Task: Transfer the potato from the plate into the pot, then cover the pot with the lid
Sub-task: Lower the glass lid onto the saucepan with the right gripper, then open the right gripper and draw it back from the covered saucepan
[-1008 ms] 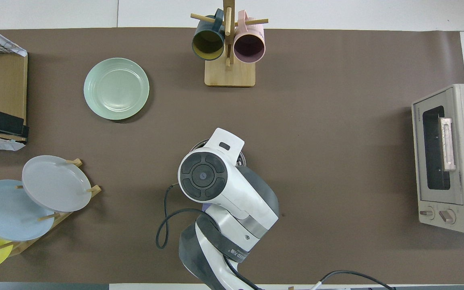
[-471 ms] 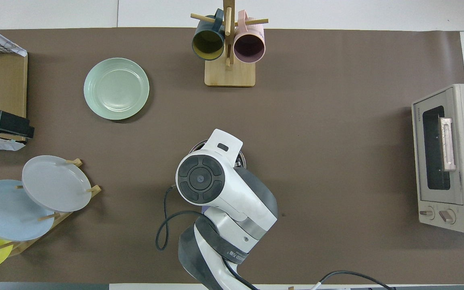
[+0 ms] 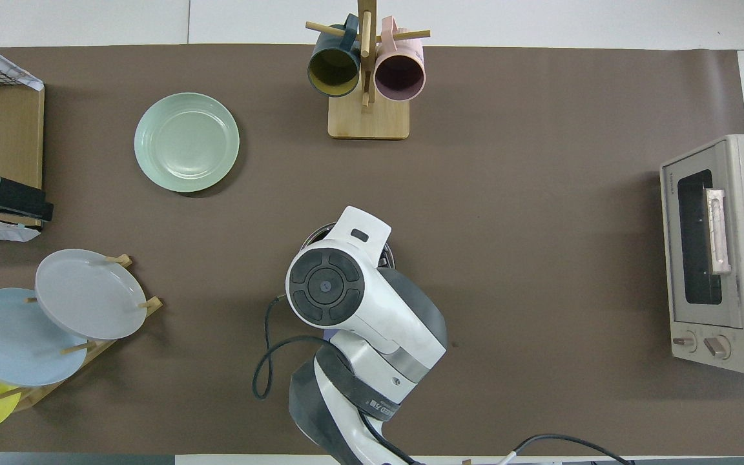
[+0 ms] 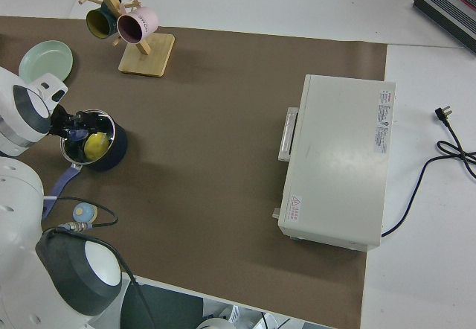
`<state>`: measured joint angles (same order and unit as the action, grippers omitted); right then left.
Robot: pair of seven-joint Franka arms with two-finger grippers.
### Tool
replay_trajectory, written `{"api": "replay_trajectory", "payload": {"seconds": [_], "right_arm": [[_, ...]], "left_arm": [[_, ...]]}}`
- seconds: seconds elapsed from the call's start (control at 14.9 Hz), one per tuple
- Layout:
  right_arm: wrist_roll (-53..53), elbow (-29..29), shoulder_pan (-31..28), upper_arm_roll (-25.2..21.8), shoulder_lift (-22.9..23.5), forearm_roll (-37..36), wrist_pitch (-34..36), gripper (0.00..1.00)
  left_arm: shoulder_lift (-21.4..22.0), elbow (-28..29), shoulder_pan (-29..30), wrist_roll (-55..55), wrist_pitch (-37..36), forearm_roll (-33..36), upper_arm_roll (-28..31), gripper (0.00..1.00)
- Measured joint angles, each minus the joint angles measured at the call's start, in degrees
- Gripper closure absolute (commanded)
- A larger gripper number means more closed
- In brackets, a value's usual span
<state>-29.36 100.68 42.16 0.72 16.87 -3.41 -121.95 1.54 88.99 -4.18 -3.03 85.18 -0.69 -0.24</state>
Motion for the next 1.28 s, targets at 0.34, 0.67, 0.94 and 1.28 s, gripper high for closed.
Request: {"api": "replay_trajectory", "payload": {"seconds": [0.34, 0.67, 0.94, 1.28], "right_arm": [[3.73, -8.81, -6.48, -0.51, -1.26, -0.17, 11.61, 0.00], [17.60, -17.65, -22.26, -0.83, -5.35, 0.61, 27.17, 0.00], [19.71, -17.55, -28.72, -0.87, -9.87, 0.93, 34.08, 0.00], [22.11, -9.64, -31.81, -0.69, -16.41, 0.92, 30.34, 0.00]], "left_arm": [[0.01, 0.00, 0.02, 0.00, -0.15, 0.00, 0.00, 0.00], [0.01, 0.00, 0.02, 0.00, -0.11, 0.00, -0.16, 0.00], [0.01, 0.05, 0.02, 0.00, -0.11, 0.00, -0.20, 0.00], [0.01, 0.15, 0.01, 0.00, -0.11, 0.00, -0.57, 0.00]]}}
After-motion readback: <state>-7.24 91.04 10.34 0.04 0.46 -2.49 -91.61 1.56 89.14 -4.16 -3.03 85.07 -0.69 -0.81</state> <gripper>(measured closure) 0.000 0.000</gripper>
